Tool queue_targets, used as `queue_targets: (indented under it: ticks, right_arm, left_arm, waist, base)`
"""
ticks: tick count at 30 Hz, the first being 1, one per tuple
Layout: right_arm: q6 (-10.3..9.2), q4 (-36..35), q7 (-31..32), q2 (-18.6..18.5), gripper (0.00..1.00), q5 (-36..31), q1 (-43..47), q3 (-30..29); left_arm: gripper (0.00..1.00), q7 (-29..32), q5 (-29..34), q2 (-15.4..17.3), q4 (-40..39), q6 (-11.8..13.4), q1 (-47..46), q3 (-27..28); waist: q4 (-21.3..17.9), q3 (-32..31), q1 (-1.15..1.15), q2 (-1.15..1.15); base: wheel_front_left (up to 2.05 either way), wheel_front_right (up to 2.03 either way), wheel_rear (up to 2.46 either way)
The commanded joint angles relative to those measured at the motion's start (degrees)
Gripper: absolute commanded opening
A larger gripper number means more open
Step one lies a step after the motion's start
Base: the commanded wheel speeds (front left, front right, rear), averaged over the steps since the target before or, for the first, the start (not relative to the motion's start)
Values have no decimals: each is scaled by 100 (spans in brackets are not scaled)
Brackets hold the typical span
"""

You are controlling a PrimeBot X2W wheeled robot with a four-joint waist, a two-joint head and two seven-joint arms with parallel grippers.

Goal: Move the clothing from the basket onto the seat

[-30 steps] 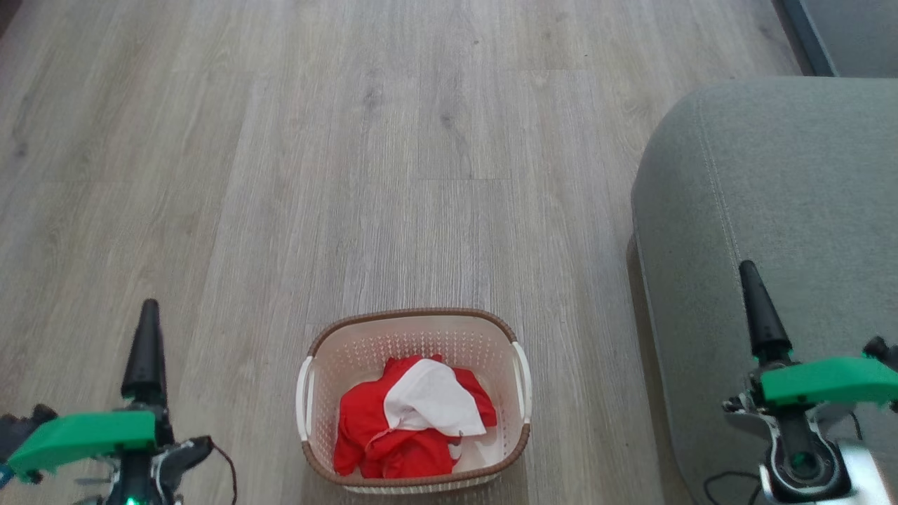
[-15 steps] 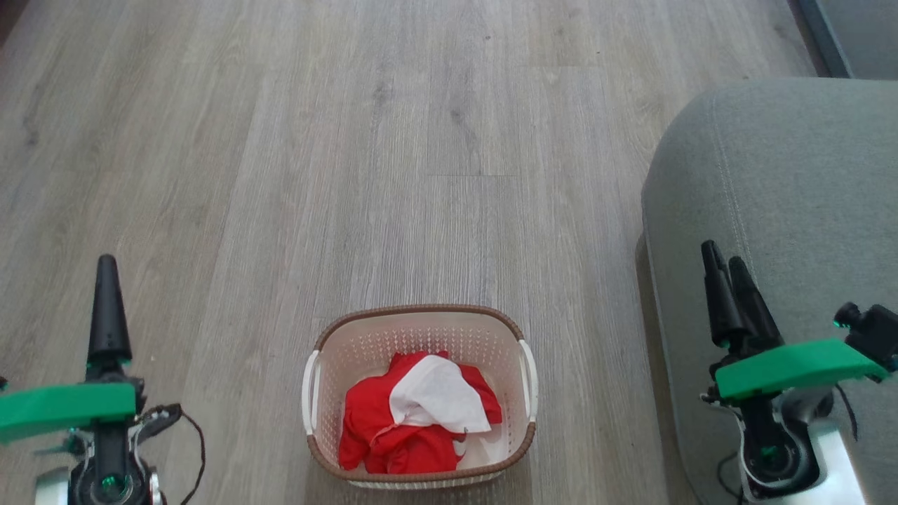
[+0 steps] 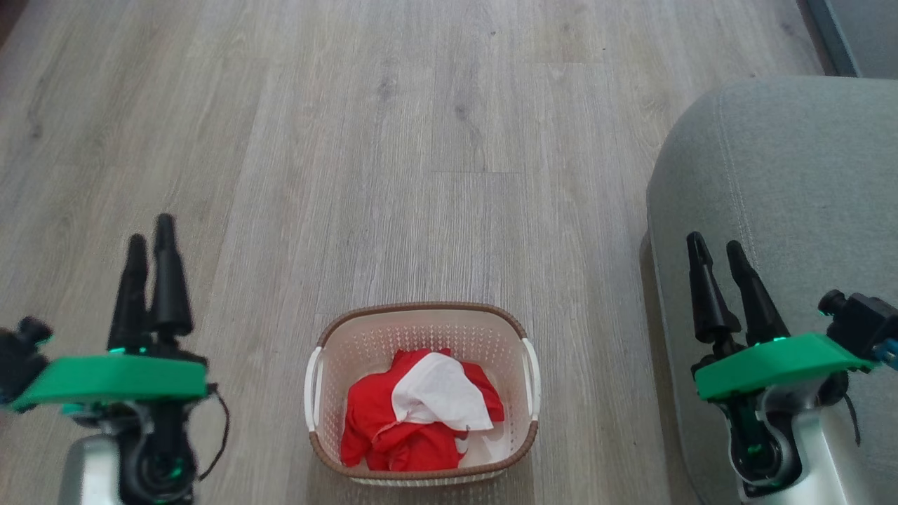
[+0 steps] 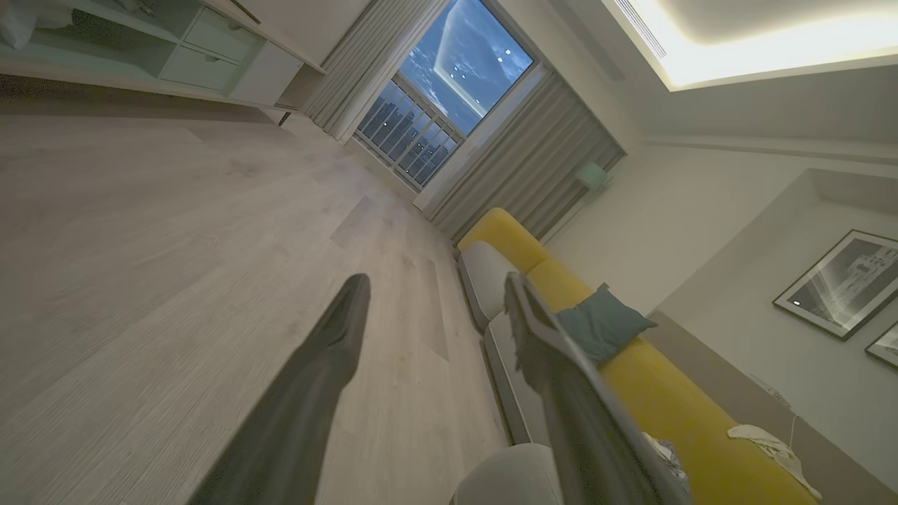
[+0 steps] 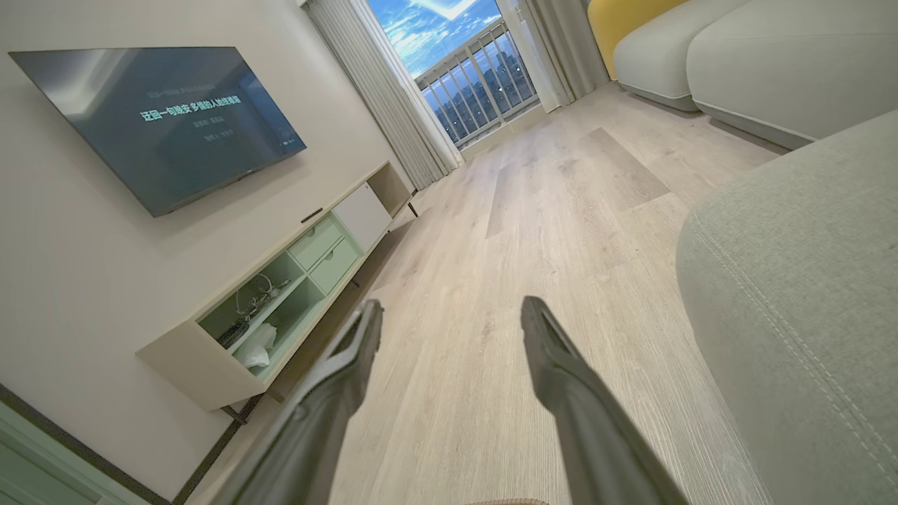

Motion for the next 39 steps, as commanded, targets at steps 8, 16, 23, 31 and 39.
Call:
queue_targets:
  ticks: [8,16,23,31,39]
  right_arm:
    - [0,64,-212,-14,100,-572,-237,-92]
    - [0,505,-348,-14,100,-989,-255,-149]
    - [0,880,-467,-13,100,-1507,-313,-144]
    - [0,1103,-602,-13,100,-1635,-306,-210]
    - [0,1156,-755,-12,100,-2303,-364,-182]
  left_arm:
    - [100,-187,1088,68,-317,281,-190,-522]
    - [100,-321,2116,72,-71,484,-141,-1072]
    - [100,-439,2716,151,476,627,-63,-1414]
    - [100,-572,3406,328,1025,887,-101,-1874]
    - [100,-723,3885,416,927,1165,-124,-2170]
  waist:
    - [21,18,0,0]
    - [17,80,0,0]
    - [15,102,0,0]
    - [44,79,0,0]
    - [101,74,0,0]
  base:
    - [0,0,0]
    - [0,0,0]
    - [0,0,0]
    - [0,0,0]
    - [0,0,0]
